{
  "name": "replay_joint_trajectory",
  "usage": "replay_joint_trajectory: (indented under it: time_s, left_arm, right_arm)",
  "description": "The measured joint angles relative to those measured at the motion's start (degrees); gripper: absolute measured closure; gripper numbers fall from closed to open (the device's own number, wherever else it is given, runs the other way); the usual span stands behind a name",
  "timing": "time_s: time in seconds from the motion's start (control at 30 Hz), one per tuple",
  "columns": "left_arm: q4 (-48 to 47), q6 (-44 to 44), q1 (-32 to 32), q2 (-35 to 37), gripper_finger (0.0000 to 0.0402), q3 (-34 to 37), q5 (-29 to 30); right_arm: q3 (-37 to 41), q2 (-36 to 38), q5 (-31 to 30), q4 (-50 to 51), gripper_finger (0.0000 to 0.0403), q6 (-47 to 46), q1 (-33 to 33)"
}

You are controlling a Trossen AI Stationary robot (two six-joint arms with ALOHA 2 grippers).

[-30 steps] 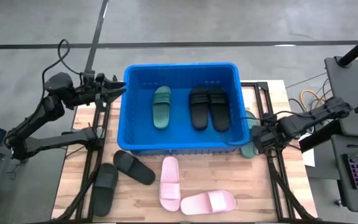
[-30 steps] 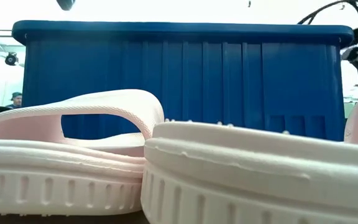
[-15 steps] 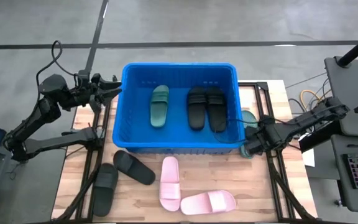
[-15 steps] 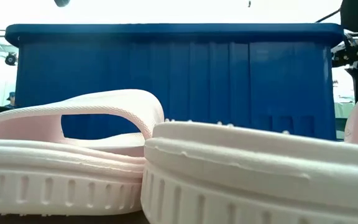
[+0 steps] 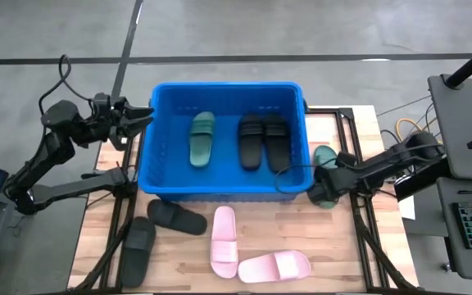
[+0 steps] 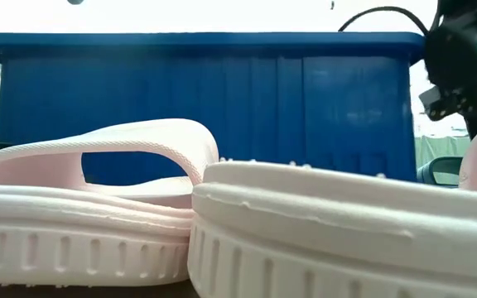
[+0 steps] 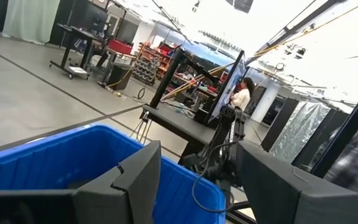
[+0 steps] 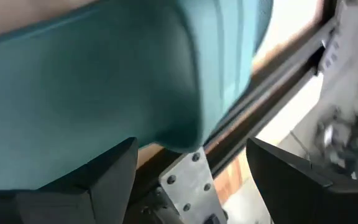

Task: Pick and place slides into bin
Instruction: Put the green slide into the blue bin

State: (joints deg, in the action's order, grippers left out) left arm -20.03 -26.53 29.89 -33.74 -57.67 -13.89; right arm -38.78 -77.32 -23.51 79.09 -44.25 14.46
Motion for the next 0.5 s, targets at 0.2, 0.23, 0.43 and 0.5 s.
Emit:
replay_joint_trajectory:
  time_s: [0.2,0.23,0.43,0.5]
  left_arm:
    - [0.0,-0.17,0.0,0.8,0.0208,0.0,0.0]
    - [0.02,-0.17,-0.01,0.97,0.0208,0.02,0.0]
    - [0.04,-1.54,-0.02,1.92,0.0208,0.0,0.0]
    - [0.06,-1.65,-0.01,2.13,0.0208,0.0,0.0]
  right_arm:
    - [-0.6,-6.37,-1.83,0.2,0.0116,-2.69,-4.06]
    - [-0.6,-7.4,-2.03,0.24,0.0118,-2.69,-4.38]
    - [-1.15,-12.25,-4.07,2.26,0.0155,-5.17,-4.64]
    - [-1.3,-13.41,-4.94,2.77,0.0176,-6.17,-4.75]
